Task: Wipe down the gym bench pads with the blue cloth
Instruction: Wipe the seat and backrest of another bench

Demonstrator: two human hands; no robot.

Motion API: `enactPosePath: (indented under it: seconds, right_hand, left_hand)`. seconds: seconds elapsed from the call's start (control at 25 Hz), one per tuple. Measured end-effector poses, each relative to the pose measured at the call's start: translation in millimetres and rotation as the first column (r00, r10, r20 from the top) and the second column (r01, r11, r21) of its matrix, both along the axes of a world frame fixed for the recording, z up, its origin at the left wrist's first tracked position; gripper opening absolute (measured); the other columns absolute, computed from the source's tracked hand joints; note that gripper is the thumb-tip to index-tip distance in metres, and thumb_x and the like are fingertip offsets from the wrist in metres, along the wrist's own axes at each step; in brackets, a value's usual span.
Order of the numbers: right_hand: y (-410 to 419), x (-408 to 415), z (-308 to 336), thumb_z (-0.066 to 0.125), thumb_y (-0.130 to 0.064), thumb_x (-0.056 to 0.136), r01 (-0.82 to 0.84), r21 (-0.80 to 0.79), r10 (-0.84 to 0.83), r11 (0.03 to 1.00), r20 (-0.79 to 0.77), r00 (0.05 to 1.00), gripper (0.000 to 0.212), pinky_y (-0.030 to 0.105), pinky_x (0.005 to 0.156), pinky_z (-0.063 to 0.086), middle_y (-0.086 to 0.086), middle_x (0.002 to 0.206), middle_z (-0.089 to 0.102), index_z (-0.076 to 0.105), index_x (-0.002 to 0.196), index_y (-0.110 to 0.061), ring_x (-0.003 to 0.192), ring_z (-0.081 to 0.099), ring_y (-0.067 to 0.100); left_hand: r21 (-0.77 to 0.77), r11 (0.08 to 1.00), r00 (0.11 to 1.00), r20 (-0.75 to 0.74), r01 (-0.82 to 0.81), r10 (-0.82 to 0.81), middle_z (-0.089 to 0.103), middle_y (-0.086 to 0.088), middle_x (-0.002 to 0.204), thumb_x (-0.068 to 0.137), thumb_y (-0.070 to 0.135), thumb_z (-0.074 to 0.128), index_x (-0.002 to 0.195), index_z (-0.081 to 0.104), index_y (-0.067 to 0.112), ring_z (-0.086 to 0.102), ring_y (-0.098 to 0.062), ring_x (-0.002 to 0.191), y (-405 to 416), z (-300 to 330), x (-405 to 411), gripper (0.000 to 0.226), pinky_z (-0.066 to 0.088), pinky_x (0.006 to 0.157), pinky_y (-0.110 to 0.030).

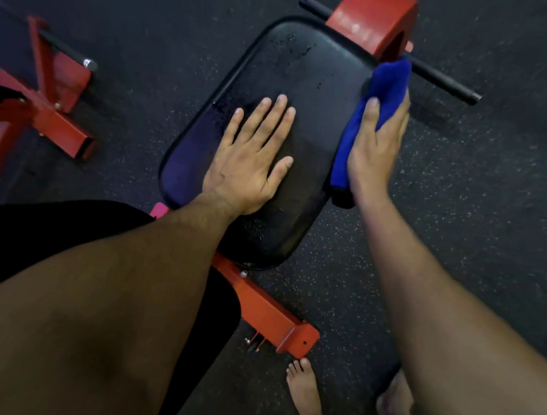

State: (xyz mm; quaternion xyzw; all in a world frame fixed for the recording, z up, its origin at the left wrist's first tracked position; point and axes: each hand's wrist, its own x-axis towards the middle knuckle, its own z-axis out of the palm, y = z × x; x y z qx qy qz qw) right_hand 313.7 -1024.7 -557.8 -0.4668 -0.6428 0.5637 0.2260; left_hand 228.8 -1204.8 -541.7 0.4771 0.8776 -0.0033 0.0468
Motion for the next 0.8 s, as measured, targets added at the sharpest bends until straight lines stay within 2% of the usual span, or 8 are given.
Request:
enactPosePath:
  seconds: [0.16,0.36,0.52,0.6,0.68,0.72,0.8]
  right_hand:
    - [-72,35,-10,0.041,-0.042,0.102,0.086,-0.066,-0.082,0.994,0.061,0.995,0.062,0.033,0.118,0.025,0.004,0.158,0.03,0.023,0.156,-0.018,0.144,0.03,0.018]
    - [-169,81,3,0.036,-0.051,0.095,0.101,-0.157,-0.081,0.982,0.13,0.988,0.072,0.033,0.121,0.02,-0.009,0.152,0.026,0.022,0.155,-0.014,0.141,0.023,0.003]
    - [-124,63,-1,0.043,-0.032,0.101,0.031,-0.095,-0.031,0.995,0.003,1.0,0.061,0.01,0.112,0.018,-0.008,0.151,0.028,0.022,0.155,-0.015,0.136,0.025,-0.006]
    - [-67,33,-4,0.044,-0.028,0.103,0.045,-0.058,-0.046,0.997,-0.004,0.999,0.058,0.003,0.103,0.017,-0.002,0.153,0.032,0.023,0.155,-0.016,0.135,0.028,-0.003]
    - [-2,-1,-8,0.043,-0.028,0.105,0.036,-0.041,-0.036,0.998,0.001,0.999,0.055,0.003,0.101,0.018,0.008,0.157,0.033,0.026,0.154,-0.012,0.141,0.032,0.013]
    - [22,-12,-8,0.042,-0.029,0.105,0.016,-0.032,-0.016,0.999,-0.001,1.0,0.055,0.008,0.104,0.02,0.01,0.157,0.034,0.027,0.154,-0.009,0.143,0.033,0.019]
    - [31,-14,-8,0.041,-0.034,0.104,-0.013,-0.04,0.013,0.999,-0.009,1.0,0.056,0.018,0.11,0.023,0.011,0.156,0.035,0.028,0.154,-0.009,0.143,0.034,0.022]
  left_hand:
    - [0.007,1.0,1.0,-0.004,0.001,-0.001,0.009,-0.005,0.172,0.105,0.045,0.029,0.164,0.013,0.017,0.007,-0.021,0.159,-2,-2,-1,0.067,0.01,0.127,-0.052]
    - [0.03,1.0,1.0,-0.002,0.006,-0.006,0.012,-0.005,0.172,0.105,0.044,0.033,0.163,0.016,0.016,0.009,-0.021,0.158,-2,-3,-2,0.067,0.01,0.127,-0.052]
    - [0.032,0.999,1.0,-0.003,0.007,-0.007,0.012,-0.005,0.172,0.105,0.044,0.032,0.163,0.015,0.016,0.009,-0.021,0.159,-1,-4,-1,0.067,0.012,0.127,-0.052]
    - [0.019,1.0,1.0,-0.003,0.008,-0.008,0.01,-0.004,0.172,0.105,0.044,0.03,0.164,0.013,0.016,0.007,-0.021,0.159,-3,-3,-3,0.068,0.011,0.127,-0.052]
    - [0.01,1.0,1.0,-0.002,0.008,-0.008,0.008,-0.004,0.172,0.105,0.045,0.029,0.164,0.012,0.016,0.005,-0.02,0.159,-2,-3,-1,0.068,0.009,0.127,-0.052]
    - [0.006,1.0,1.0,0.001,0.006,-0.006,0.007,-0.003,0.172,0.105,0.045,0.029,0.164,0.011,0.016,0.004,-0.02,0.159,-2,-4,-1,0.068,0.009,0.127,-0.052]
    - [0.002,1.0,1.0,0.005,0.008,-0.008,0.006,-0.003,0.173,0.105,0.045,0.028,0.164,0.01,0.017,0.003,-0.02,0.159,-2,-3,-1,0.068,0.009,0.127,-0.052]
